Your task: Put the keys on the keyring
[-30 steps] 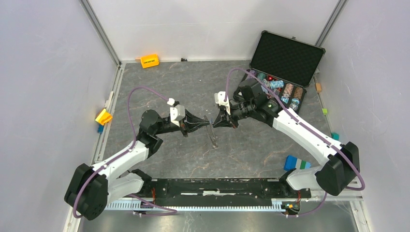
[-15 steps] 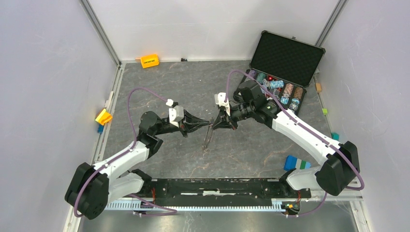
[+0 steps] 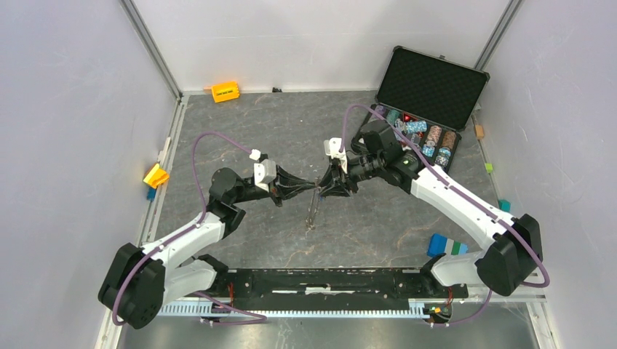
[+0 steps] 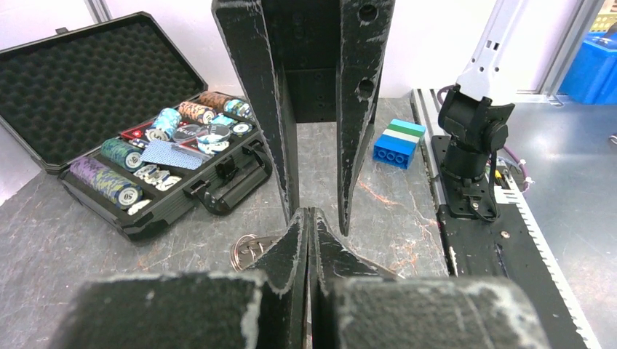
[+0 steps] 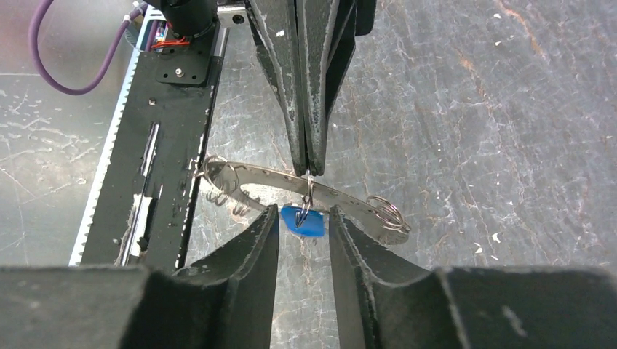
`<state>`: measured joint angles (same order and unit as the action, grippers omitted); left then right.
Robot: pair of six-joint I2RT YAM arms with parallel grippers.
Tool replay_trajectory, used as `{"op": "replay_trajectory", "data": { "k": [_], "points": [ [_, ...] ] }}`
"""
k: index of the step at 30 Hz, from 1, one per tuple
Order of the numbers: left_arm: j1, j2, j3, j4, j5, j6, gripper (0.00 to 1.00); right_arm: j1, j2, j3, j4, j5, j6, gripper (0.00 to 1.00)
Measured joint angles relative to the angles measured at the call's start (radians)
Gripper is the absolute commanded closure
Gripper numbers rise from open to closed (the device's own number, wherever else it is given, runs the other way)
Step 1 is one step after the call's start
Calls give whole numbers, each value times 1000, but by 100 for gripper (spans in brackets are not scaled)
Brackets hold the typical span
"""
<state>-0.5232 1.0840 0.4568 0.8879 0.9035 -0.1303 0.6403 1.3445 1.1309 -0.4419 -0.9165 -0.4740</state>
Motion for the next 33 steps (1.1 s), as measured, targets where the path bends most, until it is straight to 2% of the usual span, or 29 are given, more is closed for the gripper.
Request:
{"op": "replay_trajectory", "data": {
  "k": [6, 20, 25, 29, 33],
  "points": [
    [0, 0, 0, -2, 15, 0, 98, 0, -29, 0, 1, 2, -2, 62],
    [0, 1, 0, -2, 16, 0, 98, 0, -22, 0, 25, -1, 17, 70],
    [0, 2, 0, -1, 17, 0, 98, 0, -17, 0, 36, -5, 28, 81],
    [0, 2, 0, -1, 17, 0, 98, 0, -11, 0, 42, -9, 34, 99],
    [2, 2, -1, 0, 16, 0, 98, 0, -10, 0, 43, -9, 40, 100]
  ]
}}
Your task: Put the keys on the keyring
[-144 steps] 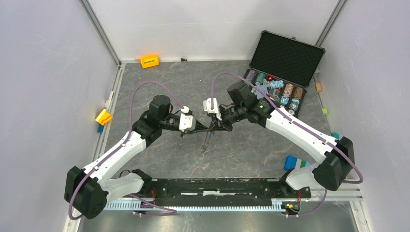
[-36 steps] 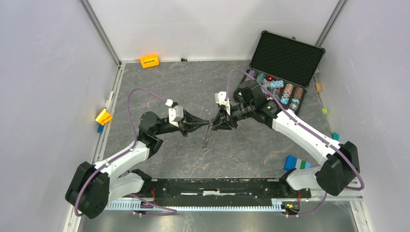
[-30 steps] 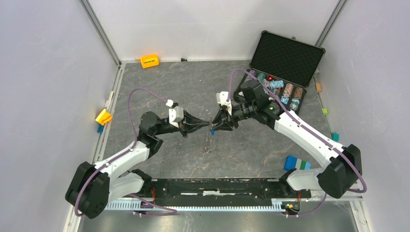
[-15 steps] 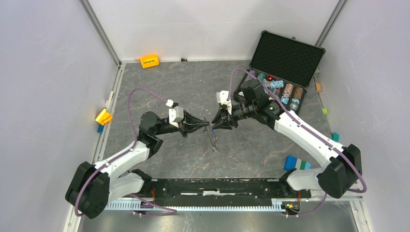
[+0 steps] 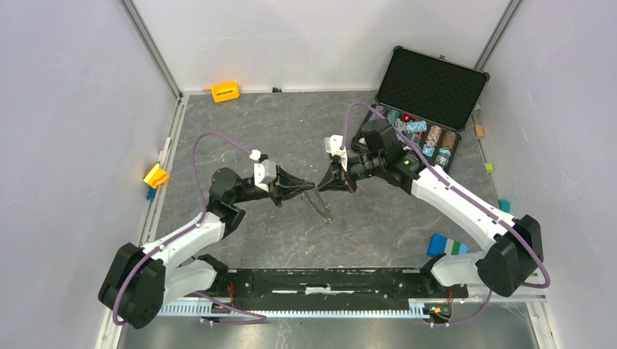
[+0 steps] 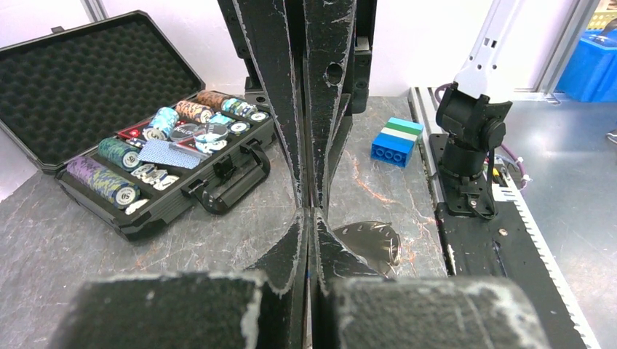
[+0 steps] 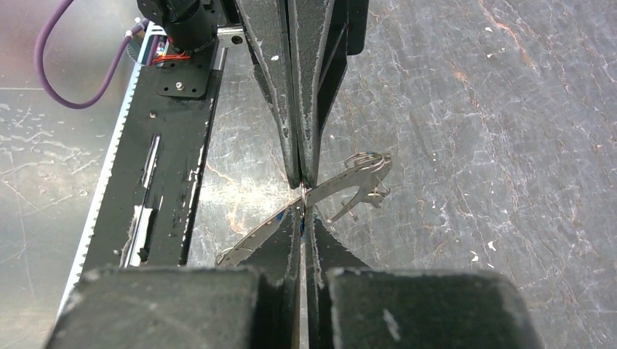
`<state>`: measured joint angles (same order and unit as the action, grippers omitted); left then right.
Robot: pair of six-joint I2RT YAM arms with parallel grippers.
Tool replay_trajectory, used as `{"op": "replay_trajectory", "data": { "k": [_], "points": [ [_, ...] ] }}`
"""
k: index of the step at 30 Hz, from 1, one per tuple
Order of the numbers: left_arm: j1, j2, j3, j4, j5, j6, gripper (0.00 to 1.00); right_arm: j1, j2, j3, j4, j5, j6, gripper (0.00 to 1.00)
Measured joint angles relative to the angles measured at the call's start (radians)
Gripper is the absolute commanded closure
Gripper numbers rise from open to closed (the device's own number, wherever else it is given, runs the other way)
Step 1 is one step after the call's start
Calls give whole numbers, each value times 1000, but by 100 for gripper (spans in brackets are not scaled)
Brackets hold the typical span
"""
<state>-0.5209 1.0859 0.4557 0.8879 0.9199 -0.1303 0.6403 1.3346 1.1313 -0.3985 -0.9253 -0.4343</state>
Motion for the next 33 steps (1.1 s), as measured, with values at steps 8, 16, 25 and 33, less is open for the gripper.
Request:
{"op": "replay_trajectory", "data": {
  "k": [8, 16, 25, 33],
  "points": [
    [2, -4, 36, -150, 21, 112, 82, 14, -7, 4, -28, 82, -13, 100],
    [2, -13, 238, -652, 40, 475, 55, 84, 17, 156, -185, 266, -87, 100],
    [2, -11, 271, -849, 14, 648, 48, 163, 97, 276, -332, 427, -141, 100],
    [2, -14, 265, -846, 3, 709, 53, 185, 143, 353, -432, 518, -175, 100]
  ]
}}
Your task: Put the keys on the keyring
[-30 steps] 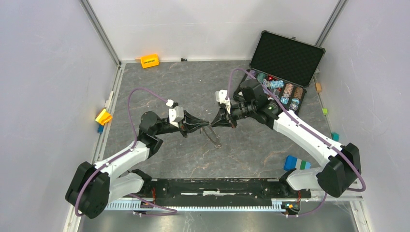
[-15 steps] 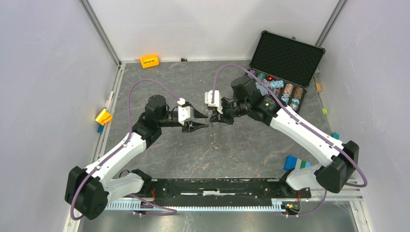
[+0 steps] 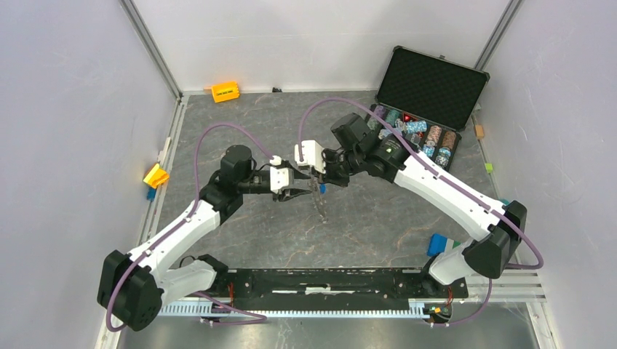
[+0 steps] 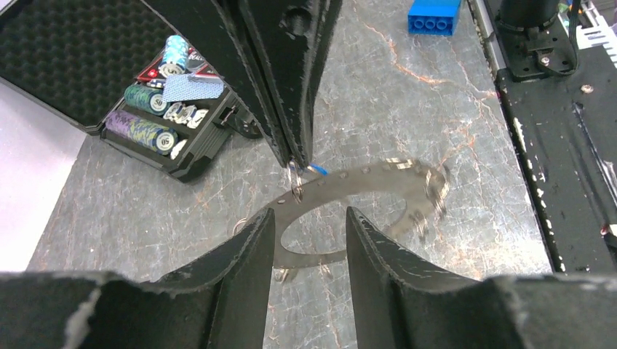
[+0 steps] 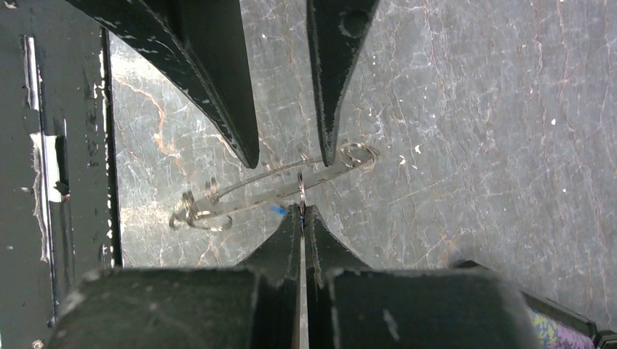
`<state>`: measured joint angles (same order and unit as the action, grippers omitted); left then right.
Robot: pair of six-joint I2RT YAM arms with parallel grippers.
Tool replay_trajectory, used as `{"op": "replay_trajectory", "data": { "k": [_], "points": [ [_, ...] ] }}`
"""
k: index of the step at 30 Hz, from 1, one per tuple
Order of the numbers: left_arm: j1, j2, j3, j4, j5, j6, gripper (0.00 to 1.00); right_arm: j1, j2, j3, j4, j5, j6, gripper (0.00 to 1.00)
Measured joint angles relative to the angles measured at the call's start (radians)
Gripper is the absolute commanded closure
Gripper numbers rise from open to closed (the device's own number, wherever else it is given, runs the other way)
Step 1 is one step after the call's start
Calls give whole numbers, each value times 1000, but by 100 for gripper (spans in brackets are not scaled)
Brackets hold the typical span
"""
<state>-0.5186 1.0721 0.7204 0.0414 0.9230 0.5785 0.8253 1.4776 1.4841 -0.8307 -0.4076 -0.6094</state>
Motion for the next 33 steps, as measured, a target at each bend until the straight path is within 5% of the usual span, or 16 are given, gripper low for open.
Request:
{"op": "replay_trajectory", "data": {
  "k": [13, 33],
  "points": [
    [0, -15, -92, 164, 22, 53, 49, 6, 71, 101, -101, 24, -15, 100],
    [-12, 25, -93, 284, 48, 41, 74, 13, 100, 113, -130, 20, -17, 100]
  ]
}}
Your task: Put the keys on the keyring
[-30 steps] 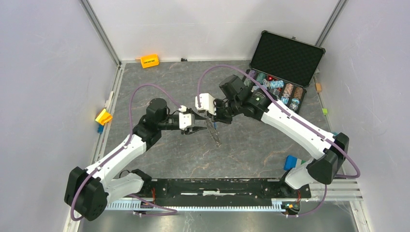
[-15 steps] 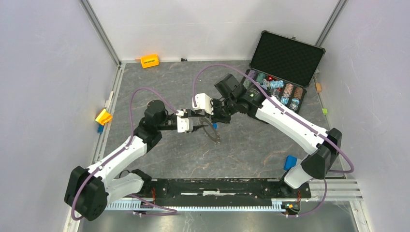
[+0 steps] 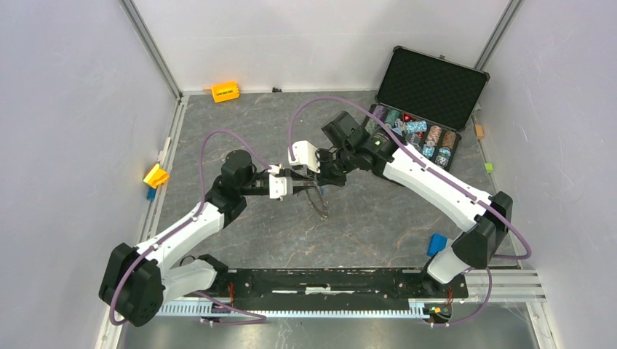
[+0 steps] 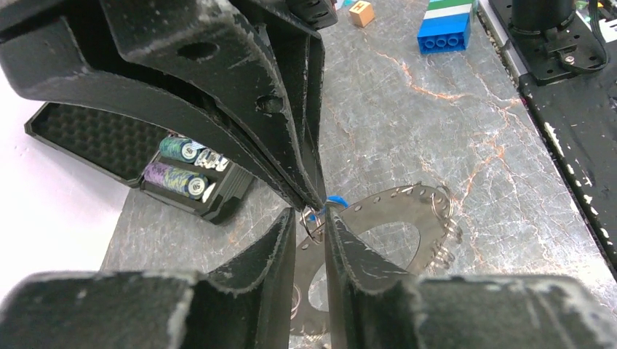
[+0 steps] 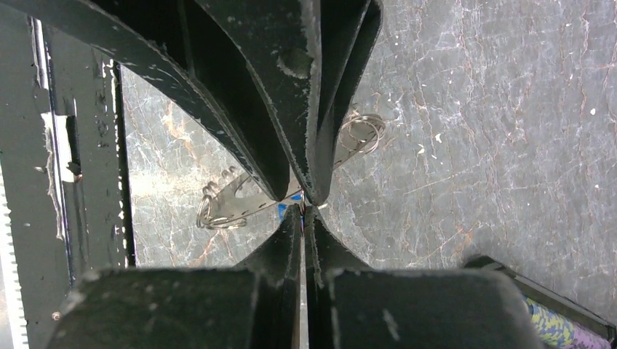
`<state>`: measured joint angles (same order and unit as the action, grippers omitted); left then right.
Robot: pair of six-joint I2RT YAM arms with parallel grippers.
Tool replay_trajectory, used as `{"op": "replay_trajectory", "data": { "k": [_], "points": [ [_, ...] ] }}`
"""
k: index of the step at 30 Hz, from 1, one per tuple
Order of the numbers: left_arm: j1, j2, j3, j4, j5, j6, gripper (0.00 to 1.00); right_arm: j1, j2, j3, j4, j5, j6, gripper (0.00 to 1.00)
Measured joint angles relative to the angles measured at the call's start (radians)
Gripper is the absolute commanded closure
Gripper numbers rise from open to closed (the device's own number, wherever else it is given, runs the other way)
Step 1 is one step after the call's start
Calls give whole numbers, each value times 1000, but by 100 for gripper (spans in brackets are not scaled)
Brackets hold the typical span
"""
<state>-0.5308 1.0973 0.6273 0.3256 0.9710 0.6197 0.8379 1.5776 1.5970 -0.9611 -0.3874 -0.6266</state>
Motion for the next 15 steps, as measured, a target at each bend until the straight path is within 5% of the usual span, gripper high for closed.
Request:
{"op": "replay_trajectory", "data": {
  "k": [15],
  "points": [
    [-4, 15, 0, 16, -3, -38, 98, 0, 0, 0, -5, 0, 0, 100]
  ]
}}
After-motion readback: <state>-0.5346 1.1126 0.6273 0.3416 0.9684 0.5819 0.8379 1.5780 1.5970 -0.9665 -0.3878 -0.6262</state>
